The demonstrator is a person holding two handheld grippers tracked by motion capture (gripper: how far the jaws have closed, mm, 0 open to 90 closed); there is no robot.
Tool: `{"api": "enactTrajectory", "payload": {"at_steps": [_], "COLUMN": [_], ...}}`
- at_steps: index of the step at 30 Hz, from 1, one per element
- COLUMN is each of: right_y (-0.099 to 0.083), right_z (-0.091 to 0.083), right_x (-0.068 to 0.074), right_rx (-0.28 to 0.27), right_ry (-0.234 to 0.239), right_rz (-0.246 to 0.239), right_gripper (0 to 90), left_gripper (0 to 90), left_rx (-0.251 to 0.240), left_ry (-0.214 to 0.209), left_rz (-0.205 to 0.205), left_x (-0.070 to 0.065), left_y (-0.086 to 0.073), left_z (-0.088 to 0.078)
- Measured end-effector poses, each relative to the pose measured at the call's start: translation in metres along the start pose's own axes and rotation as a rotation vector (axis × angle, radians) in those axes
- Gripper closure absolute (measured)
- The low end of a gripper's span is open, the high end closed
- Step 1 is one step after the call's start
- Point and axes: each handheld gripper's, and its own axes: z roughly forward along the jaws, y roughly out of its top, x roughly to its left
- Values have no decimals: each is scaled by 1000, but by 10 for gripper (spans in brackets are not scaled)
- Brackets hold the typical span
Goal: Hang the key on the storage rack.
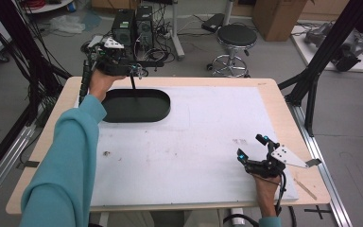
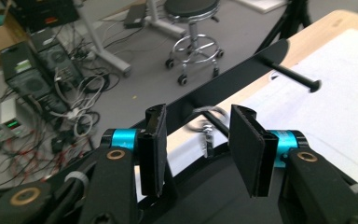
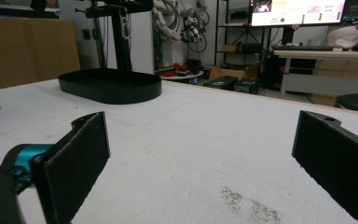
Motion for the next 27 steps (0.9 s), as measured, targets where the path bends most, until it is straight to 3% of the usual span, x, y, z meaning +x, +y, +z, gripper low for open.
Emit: {"api": "enactTrajectory", "payload": {"at_steps": [1, 3, 5, 8, 11, 14, 17, 19, 27], "right_y": [0, 0, 0, 0, 0, 0, 0, 0, 0], "right_z": [0, 0, 0, 0, 0, 0, 0, 0, 0], "right_x": [0, 0, 0, 0, 0, 1, 1, 1, 1], "right_rx": [-2, -2, 0, 0, -3, 3, 2, 0, 0], "right_ry": [1, 2, 1, 1, -1, -2, -4, -3, -6], "right_rz": [-4, -4, -1, -5, -9, -8, -12, -13, -16], "right_gripper": [34, 34, 34, 34, 34, 34, 34, 34, 34], "left_gripper": [448, 418, 319, 115, 73, 65, 61, 17, 17], "left_rx": [-10, -55, -103, -135, -205, -240, -273, -285, -342], "left_ry": [-3, -13, -4, -36, -49, -56, -91, -96, -130], "left_rz": [-7, -6, 5, -39, -44, -14, -21, -8, 4], "left_x": [0, 0, -1, 1, 0, -2, -3, -5, -14], "left_y": [0, -2, -5, -10, -17, -25, -38, -48, -101], "left_z": [-2, -6, -12, -19, -34, -52, -68, -77, -114]}}
